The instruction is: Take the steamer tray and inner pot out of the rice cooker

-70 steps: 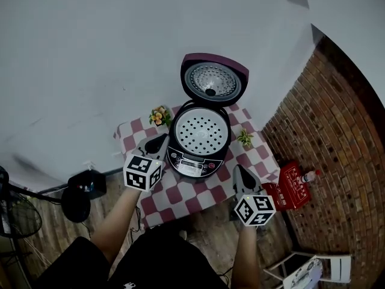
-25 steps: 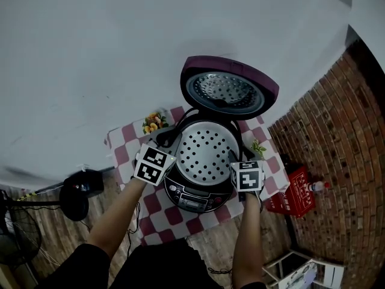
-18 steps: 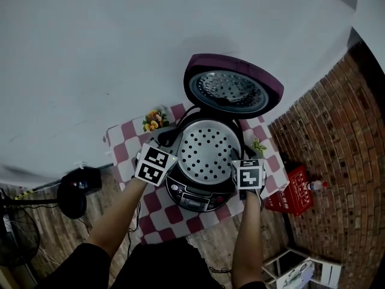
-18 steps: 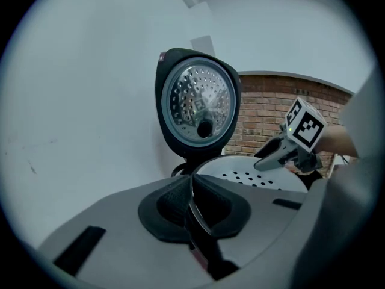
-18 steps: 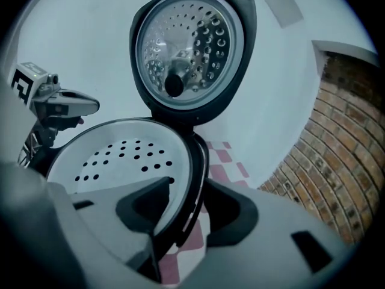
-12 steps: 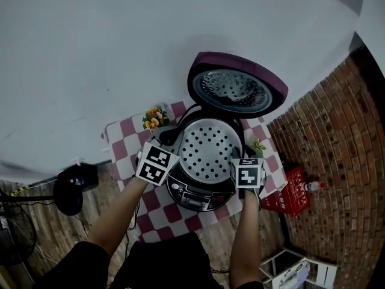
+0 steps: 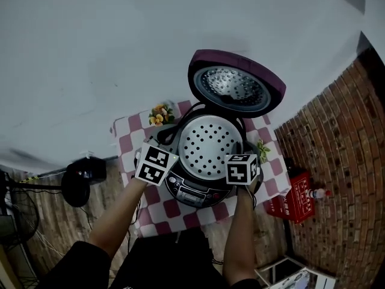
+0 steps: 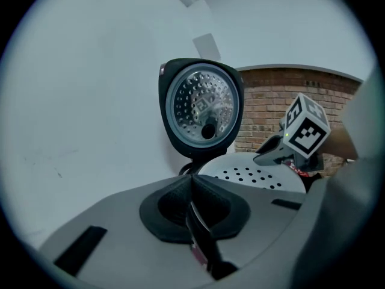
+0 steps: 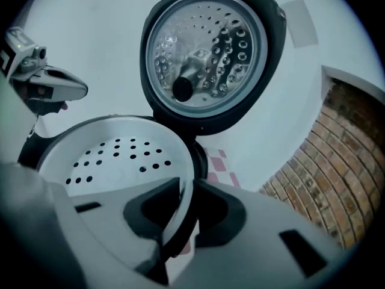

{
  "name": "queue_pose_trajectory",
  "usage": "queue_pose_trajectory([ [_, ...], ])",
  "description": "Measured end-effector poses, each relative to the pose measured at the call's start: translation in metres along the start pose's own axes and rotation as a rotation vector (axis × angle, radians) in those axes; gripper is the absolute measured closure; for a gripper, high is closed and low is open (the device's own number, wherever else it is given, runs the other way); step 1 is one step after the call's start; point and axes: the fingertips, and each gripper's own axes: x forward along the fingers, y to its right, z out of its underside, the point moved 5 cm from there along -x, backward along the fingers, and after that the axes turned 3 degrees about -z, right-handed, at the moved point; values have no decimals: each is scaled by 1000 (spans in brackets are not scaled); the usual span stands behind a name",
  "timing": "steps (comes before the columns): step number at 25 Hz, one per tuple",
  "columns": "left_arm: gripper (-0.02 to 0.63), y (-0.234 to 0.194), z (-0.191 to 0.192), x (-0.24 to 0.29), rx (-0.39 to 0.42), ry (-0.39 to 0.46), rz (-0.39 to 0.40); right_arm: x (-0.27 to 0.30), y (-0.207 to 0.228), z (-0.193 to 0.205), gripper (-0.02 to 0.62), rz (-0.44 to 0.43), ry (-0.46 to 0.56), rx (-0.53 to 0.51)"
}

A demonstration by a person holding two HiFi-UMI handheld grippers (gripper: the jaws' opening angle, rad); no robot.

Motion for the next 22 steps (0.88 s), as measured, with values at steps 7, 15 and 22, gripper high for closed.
queue_pose_trajectory([
  [7,603,5,-6,-12,-14,0,-50,-15,5,-15,540,-17,104,30],
  [15,603,15,-16,-28,-69,34,-75,-35,9,-35,569,-74,251,135],
  [22,604,22,-28,-44,-107,78,-107,-61,16,-50,571,-85,383,137],
])
